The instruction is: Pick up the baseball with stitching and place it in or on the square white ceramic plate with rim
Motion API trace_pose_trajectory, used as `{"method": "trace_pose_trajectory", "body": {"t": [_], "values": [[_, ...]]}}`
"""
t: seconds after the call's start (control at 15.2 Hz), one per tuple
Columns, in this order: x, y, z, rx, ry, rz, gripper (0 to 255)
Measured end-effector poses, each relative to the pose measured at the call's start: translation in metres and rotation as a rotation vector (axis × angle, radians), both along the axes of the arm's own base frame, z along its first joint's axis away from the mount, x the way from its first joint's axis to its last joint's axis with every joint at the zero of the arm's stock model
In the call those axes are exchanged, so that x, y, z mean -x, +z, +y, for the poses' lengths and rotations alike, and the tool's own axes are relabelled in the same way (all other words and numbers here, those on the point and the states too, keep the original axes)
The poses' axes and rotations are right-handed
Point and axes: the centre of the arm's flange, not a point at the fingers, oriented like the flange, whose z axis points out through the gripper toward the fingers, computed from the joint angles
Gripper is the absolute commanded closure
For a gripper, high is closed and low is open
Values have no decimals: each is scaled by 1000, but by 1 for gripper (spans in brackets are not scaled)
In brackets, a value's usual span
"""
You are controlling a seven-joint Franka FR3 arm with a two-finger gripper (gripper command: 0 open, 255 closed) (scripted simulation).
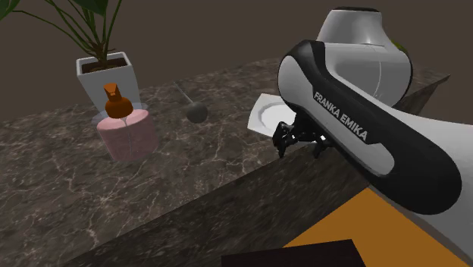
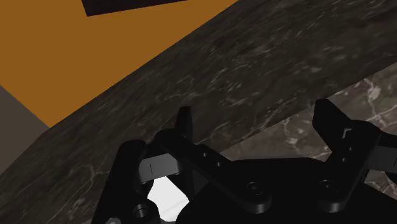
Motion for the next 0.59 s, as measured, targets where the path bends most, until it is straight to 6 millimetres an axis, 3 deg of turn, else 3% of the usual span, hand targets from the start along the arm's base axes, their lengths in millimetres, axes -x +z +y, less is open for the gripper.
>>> {"method": "trace_pose_trajectory", "body": {"t": [0.2,0.59], "values": [[-7,5,14,11,-3,-7,0],[-43,20,84,63,-18,-41,0]]}}
